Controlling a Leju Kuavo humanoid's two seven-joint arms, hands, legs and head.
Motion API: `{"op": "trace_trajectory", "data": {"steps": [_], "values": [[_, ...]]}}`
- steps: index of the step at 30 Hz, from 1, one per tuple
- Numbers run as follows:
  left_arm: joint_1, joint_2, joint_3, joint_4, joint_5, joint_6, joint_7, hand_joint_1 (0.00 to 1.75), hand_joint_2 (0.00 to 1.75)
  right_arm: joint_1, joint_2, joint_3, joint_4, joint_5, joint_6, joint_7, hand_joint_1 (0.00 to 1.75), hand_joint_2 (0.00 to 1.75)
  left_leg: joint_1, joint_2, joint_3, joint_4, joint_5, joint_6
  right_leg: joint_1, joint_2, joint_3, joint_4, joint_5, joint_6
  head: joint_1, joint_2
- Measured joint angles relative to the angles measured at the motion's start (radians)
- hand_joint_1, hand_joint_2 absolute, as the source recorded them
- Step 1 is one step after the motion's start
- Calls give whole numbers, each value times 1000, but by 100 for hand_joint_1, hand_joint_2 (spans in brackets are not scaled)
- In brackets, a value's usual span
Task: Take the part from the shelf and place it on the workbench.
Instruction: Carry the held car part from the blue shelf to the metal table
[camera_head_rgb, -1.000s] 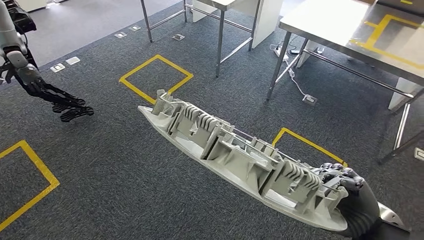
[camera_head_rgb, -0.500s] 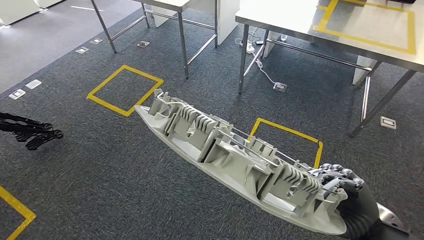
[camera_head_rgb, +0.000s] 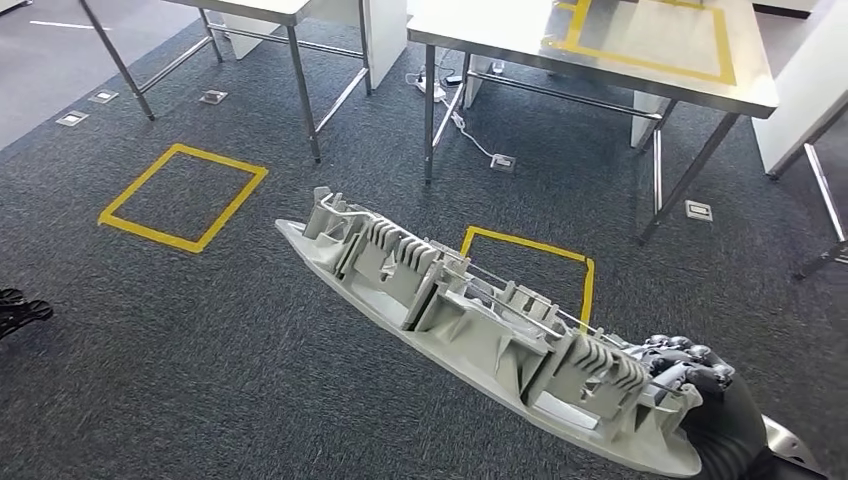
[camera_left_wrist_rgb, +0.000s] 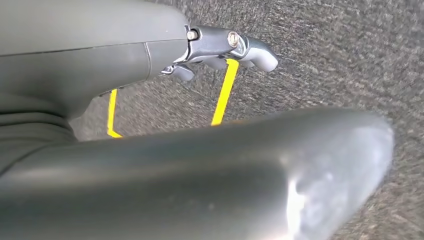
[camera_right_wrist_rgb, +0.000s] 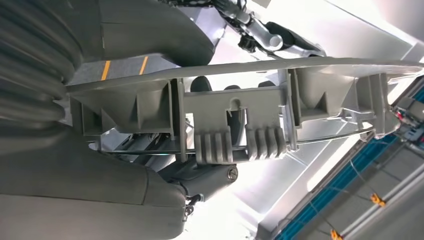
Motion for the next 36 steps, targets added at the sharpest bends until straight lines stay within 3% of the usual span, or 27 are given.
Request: {"op": "trace_trajectory", "data": {"steps": [1, 2, 4, 6, 8, 9, 11, 13, 14, 15, 16, 17, 18, 20, 22, 24, 26, 28, 30, 31, 32, 34, 36], "values": [[1, 0, 0, 0, 0, 0, -1, 0, 0, 3, 0, -1, 2, -7, 4, -4, 175, 175, -1, 13, 2, 0, -2, 0, 0, -3, 6, -13, 17, -1, 0, 0], [1, 0, 0, 0, -1, 0, -3, 0, 0, 7, -1, -2, 4, -14, 8, -8, 175, 175, -2, 26, 5, 0, -4, -1, 2, -10, 34, -65, 49, -4, 0, 0], [0, 0, 0, 0, 0, -1, -7, 0, 0, 13, -3, -6, 6, -24, 12, -16, 175, 175, -5, 47, 13, 0, -11, -6, 9, -51, 112, -208, 106, -18, 0, 0], [-1, 0, 0, 0, 1, -1, -8, 0, 0, 12, -4, -8, 8, -28, 13, -20, 175, 175, -8, 65, 19, -1, -16, -16, 18, -77, 147, -279, 124, -32, -1, 0], [-6, 1, 1, -1, 1, -1, -8, 0, 0, 9, -4, -8, 11, -27, 13, -17, 175, 175, -9, 84, 26, -5, -19, -27, 20, -57, 144, -284, 125, -43, -1, 0], [-9, 2, 1, -1, 1, -1, -8, 0, 0, 7, -4, -8, 13, -26, 13, -13, 175, 175, -9, 78, 29, -4, -22, -33, 17, -46, 145, -288, 128, -47, -1, 0], [-13, 2, 1, -2, 1, -3, -8, 0, 0, -2, -2, -6, 16, -19, 12, 0, 175, 175, -7, 26, 11, 44, -55, -44, 7, -25, 149, -296, 134, -57, -5, 0], [-12, 1, 2, -1, 3, -4, -7, 0, 0, -12, 5, 1, 20, -9, 9, 12, 175, 175, -3, -29, -50, 169, -118, -49, 3, -4, 149, -297, 136, -61, -9, 0], [-10, 1, 3, -1, 4, -4, -7, 0, 0, -14, 10, 5, 22, -5, 7, 15, 175, 175, -2, -37, -84, 235, -142, -51, 3, 9, 148, -297, 136, -62, -11, 0], [-7, 1, 5, -1, 7, -4, -6, 0, 0, -15, 14, 9, 24, -2, 6, 17, 175, 175, -2, -40, -107, 275, -148, -52, 3, 23, 148, -296, 136, -62, -12, 0], [-6, 1, 7, -1, 9, -4, -6, 0, 0, -15, 17, 13, 26, 0, 6, 17, 175, 175, -2, -41, -112, 276, -132, -53, 3, 36, 149, -296, 136, -61, -12, 0], [-5, 1, 9, -1, 11, -4, -6, 0, 0, -15, 19, 16, 28, 2, 6, 18, 175, 175, 0, -45, -97, 236, -98, -52, 2, 50, 150, -295, 136, -60, -13, 0], [-5, 1, 10, -1, 13, -4, -6, 0, 0, -16, 19, 19, 30, 3, 7, 17, 175, 175, 2, -58, -68, 166, -55, -51, 1, 63, 151, -294, 135, -57, -14, 0], [-5, 0, 13, 0, 17, -4, -7, 0, 0, -24, 20, 23, 35, 3, 9, 16, 175, 175, 6, -98, -15, 39, -4, -49, 2, 88, 148, -287, 134, -46, -15, 0], [-5, -3, 17, 0, 20, -4, -9, 0, 0, -36, 21, 26, 41, 2, 13, 15, 175, 175, 4, -110, -2, 2, 0, -39, 1, 110, 141, -285, 136, -31, -15, 0], [-7, -6, 19, 0, 22, -4, -12, 0, 0, -48, 22, 31, 47, 0, 16, 19, 175, 175, 1, -86, 0, 0, 4, -24, -3, 120, 135, -286, 140, -18, -14, 0], [-9, -9, 20, -1, 23, -4, -15, 0, 0, -67, 22, 36, 54, -4, 20, 30, 175, 175, 3, -62, 3, -5, 9, -10, -2, 74, 115, -247, 116, -9, -9, 0], [-9, -10, 25, -2, 23, -3, -17, 0, 0, -89, 25, 42, 62, -10, 23, 42, 175, 175, 1, -38, 1, -6, 9, -3, 0, 14, 58, -126, 52, -3, -3, 0], [-8, -10, 28, -2, 23, -2, -16, 0, 0, -104, 29, 48, 70, -15, 25, 52, 175, 175, -1, -11, -1, -5, 7, -1, -1, -2, 2, -7, 6, 0, -1, 0], [-8, -10, 29, -2, 23, -2, -16, 0, 0, -109, 31, 49, 75, -17, 26, 56, 175, 175, -2, 1, 0, -5, 6, -1, -1, -4, -1, 3, 11, -1, 0, 0], [-8, -11, 31, -2, 23, -2, -16, 0, 0, -115, 33, 51, 80, -18, 27, 59, 175, 175, -3, 13, 1, -5, 5, -1, 0, -7, 17, -29, 34, -4, 0, 0], [-11, -13, 34, -2, 22, -1, -16, 0, 0, -130, 35, 54, 88, -21, 29, 66, 175, 175, -6, 34, 6, -5, 1, -5, 6, -37, 95, -171, 94, -16, 2, 0], [-12, -14, 35, -2, 22, -1, -16, 0, 0, -147, 38, 58, 95, -26, 31, 69, 175, 175, -9, 51, 11, -5, -3, -13, 15, -66, 147, -272, 122, -30, 2, 0]]}}
